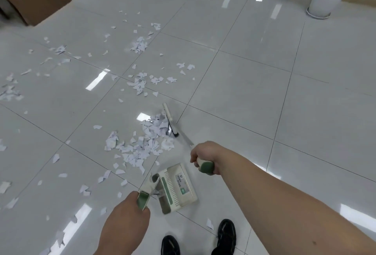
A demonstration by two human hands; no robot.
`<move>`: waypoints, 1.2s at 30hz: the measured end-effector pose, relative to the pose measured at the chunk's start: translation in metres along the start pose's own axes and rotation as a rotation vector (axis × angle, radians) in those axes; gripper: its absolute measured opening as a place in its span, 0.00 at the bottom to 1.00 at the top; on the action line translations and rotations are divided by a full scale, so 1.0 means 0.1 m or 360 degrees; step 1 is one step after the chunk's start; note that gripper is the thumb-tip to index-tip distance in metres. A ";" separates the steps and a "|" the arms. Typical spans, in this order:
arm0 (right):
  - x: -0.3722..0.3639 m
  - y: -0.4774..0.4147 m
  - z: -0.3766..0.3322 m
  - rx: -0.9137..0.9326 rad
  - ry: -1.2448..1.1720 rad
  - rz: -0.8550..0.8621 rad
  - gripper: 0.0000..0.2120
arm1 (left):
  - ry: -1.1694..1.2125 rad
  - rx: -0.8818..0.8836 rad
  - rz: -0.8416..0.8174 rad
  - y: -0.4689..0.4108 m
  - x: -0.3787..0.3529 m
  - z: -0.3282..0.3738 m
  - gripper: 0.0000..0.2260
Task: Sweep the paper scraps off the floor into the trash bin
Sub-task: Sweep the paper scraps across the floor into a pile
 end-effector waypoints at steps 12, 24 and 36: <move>-0.29 0.78 1.43 -0.0250 -0.0084 0.0533 0.06 | -0.0100 -0.0255 -0.0154 -0.13 0.51 -0.81 0.04; -1.38 1.10 2.06 -0.0829 -0.0264 0.0430 0.06 | -0.0182 -0.0348 -0.0153 -0.15 0.63 -1.33 0.04; -2.63 1.09 0.39 -0.0599 -0.0857 0.0001 0.07 | -0.0017 -0.0003 -0.0016 0.00 0.91 -1.93 0.05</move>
Point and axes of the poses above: each hand's wrist, its own y-axis away from the middle knuckle, its own x-axis out of the back of the hand, z = x × y, the point moved 1 cm from there along -y, towards the middle knuckle, and after that the axes turned 13 degrees about y, right-handed, at the moved point
